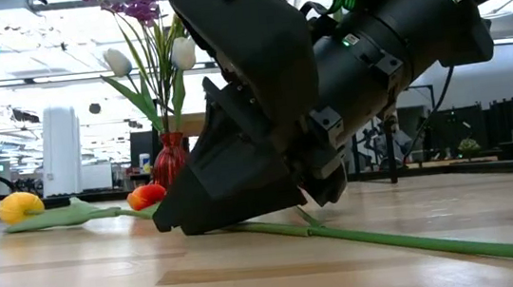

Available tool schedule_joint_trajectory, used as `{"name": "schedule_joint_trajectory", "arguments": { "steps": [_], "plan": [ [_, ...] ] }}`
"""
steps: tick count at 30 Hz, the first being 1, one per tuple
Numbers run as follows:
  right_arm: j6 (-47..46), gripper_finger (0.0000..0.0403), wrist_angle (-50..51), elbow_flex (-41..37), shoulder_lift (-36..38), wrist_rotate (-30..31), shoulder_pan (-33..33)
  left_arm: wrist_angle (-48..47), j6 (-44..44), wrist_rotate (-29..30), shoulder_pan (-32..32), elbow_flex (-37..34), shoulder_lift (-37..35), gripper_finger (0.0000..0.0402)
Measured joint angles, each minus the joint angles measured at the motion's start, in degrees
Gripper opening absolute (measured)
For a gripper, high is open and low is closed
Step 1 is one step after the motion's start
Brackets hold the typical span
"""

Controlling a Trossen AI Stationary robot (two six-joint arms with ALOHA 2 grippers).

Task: Pick and place flowers into a vace then onto a shelf
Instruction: Put the yellow flower into the transparent flower vase

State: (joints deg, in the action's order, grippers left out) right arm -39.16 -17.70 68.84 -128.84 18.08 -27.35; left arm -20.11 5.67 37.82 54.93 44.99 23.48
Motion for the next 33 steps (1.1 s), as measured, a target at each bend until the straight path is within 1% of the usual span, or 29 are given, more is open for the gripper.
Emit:
{"name": "schedule_joint_trajectory", "arguments": {
  "steps": [3,8,16,23,33],
  "plan": [
    [0.74,0.0112,-0.89,-0.16,0.00,-0.09,-0.02,-0.02,-0.83,0.00,0.00,0.00,0.01,0.0083],
    [7.47,0.0109,-6.24,-0.70,0.55,-0.17,0.00,-0.01,-0.92,0.00,0.00,0.00,0.00,0.0083],
    [12.14,0.0108,-5.56,1.09,0.90,-1.20,0.88,-0.01,-0.92,0.00,0.01,0.00,0.01,0.0083],
    [15.24,0.0108,-5.54,2.98,0.92,-0.73,1.86,0.00,-0.89,0.00,0.01,0.00,0.01,0.0083],
    [15.28,0.0108,-2.45,3.06,1.05,-0.27,3.15,-0.01,-0.92,0.00,0.01,0.00,-0.01,0.0083]
  ]
}}
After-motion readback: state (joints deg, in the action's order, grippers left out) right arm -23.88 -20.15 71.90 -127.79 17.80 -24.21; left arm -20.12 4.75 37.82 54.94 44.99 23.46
